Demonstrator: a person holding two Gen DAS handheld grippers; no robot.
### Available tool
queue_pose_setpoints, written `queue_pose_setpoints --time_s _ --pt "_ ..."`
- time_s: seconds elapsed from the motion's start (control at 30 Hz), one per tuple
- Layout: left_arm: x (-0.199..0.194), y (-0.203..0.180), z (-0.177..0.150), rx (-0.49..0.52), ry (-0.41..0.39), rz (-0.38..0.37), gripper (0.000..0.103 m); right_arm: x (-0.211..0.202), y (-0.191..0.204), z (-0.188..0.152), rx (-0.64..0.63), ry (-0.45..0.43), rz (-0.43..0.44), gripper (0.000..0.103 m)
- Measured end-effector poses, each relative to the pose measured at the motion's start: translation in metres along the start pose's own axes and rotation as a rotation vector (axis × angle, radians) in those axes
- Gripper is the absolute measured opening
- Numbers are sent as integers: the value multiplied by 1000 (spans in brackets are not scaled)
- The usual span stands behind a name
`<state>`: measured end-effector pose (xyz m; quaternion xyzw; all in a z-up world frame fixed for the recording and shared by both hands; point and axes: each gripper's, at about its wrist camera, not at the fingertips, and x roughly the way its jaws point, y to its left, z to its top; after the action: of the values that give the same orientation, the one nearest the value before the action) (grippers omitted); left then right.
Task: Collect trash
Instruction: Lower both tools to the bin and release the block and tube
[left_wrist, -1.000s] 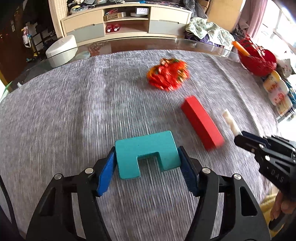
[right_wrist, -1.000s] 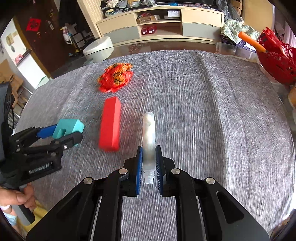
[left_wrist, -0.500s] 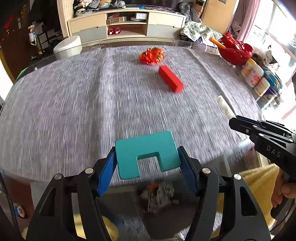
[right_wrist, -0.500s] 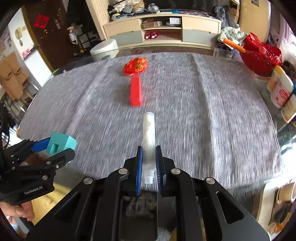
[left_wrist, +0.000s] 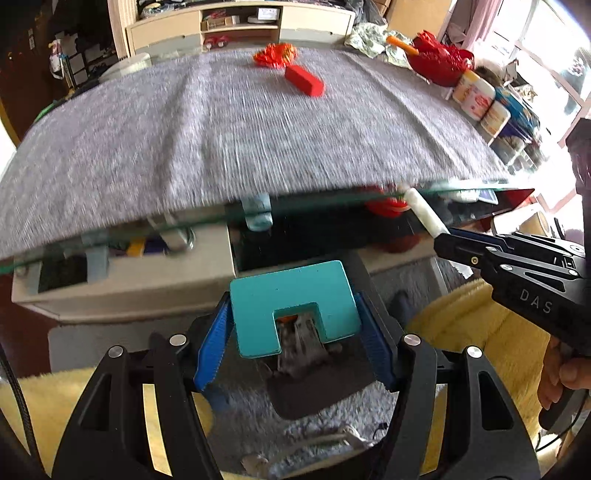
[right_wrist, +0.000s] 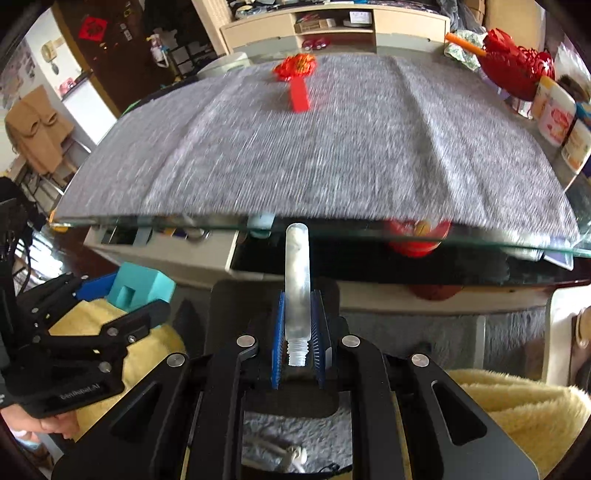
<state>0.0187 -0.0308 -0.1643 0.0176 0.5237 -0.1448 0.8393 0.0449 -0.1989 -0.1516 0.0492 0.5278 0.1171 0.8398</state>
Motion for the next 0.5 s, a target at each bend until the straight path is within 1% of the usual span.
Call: queue_pose_setpoints --time_s 0.13,0.27,0.4,0.5 --pt "12 0 -21 -13 36 -13 62 16 -1 -16 17 42 12 15" --pt "31 4 -37 -36 88 -29 62 35 -4 -30 43 95 19 15" --pt "49 6 -47 -43 129 -46 62 56 -8 -39 71 148 39 15" --pt "60 5 -51 -44 156 -62 62 69 -9 -42 74 171 40 15"
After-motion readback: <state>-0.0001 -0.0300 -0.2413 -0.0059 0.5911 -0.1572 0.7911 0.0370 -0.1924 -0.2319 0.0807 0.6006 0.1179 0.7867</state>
